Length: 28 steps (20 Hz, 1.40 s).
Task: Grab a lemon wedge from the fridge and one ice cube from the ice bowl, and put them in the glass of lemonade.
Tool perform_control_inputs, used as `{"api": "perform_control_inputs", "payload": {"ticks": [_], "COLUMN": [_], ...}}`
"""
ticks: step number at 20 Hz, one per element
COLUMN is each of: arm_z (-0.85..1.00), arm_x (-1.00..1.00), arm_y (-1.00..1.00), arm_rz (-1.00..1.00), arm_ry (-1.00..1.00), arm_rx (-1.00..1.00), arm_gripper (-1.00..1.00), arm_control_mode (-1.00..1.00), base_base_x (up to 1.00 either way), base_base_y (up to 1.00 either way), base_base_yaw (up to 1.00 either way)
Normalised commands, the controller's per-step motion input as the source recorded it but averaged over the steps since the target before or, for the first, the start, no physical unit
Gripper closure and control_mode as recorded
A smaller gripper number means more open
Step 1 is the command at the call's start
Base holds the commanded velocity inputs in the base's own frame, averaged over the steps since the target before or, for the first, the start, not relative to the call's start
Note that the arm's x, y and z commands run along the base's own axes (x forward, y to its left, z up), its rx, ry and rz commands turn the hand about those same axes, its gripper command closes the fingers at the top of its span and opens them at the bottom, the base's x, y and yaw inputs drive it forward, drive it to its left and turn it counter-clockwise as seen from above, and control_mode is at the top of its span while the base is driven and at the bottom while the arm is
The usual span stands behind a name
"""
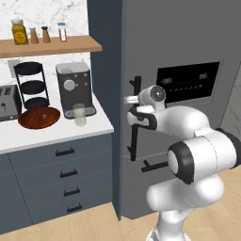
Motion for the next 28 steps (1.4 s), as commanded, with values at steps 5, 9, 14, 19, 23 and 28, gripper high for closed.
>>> {"api": "perform_control_inputs", "payload": {"ticks": [5,9,14,19,23,28], "arm_z": [-0.17,-0.04,0.07,0.31,0.31,0.20], "arm_x": [0.75,0.61,-0.27,-0.86,-1.00,-1.00], "arm_y": [0.06,0.10,-0.14,-0.52,-0.79,-0.97], "arm_rz": [-0.05,-0.07,-0.08,-0.05,-0.04,-0.04], "arm_ry": [0.00,0.00,0.18,0.31,0.28,0.20], "arm_rx": [0.00,0.00,0.00,0.01,0.05,0.07], "arm_gripper": [-1.00,1.00,1.00,1.00,1.00,1.00], "arm_control_mode": [-1.00,-1.00,-1.00,-1.00,-1.00,-1.00], "base_base_x": [0.00,0.00,0.00,0.00,0.00,0.00], "base_base_y": [0.00,0.00,0.00,0.00,0.00,0.00], "base_base_yaw": [0.00,0.00,0.00,0.00,0.00,0.00]}}
